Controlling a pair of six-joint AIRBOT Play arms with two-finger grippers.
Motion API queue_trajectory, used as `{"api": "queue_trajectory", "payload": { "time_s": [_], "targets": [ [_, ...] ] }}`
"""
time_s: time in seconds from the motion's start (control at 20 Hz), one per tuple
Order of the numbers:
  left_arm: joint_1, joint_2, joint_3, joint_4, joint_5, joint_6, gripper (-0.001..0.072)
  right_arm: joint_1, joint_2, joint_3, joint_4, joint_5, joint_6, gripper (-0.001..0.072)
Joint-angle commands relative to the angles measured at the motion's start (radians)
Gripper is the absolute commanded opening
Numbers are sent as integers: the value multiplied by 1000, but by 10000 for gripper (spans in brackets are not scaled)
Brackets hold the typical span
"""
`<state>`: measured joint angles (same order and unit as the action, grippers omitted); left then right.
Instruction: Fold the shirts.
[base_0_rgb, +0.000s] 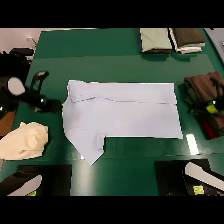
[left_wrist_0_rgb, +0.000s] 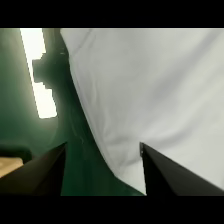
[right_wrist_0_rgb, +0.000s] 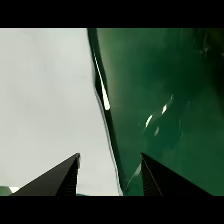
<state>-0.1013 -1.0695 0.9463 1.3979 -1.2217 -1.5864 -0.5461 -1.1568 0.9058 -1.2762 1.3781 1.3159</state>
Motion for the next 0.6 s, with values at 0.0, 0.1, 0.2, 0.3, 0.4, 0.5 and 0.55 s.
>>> {"api": "queue_trajectory", "payload": {
  "time_s": [0.0, 0.1, 0.2, 0.3, 0.4, 0.5, 0.55],
  "targets": [
    [0, 164, -194, -40, -24, -39, 538, -118, 38, -180, 4, 43, -37, 442],
    [0, 213, -249, -67, -25, -50, 537, -143, 38, -253, 57, 24, -54, 442],
    [0, 220, -277, -102, -26, -58, 537, -141, 38, -309, 88, 3, -55, 439],
    [0, 220, -294, -121, -14, -58, 537, -114, 38, -353, 89, -18, -58, 436],
    [0, 220, -301, -122, 2, -58, 537, -71, 38, -371, 104, -41, -57, 424],
    [0, 220, -301, -123, -6, -55, 538, -24, 39, -369, 106, -61, -59, 228],
    [0, 220, -301, -121, -17, -54, 538, -3, 39, -367, 106, -70, -63, 110]
  ]
}}
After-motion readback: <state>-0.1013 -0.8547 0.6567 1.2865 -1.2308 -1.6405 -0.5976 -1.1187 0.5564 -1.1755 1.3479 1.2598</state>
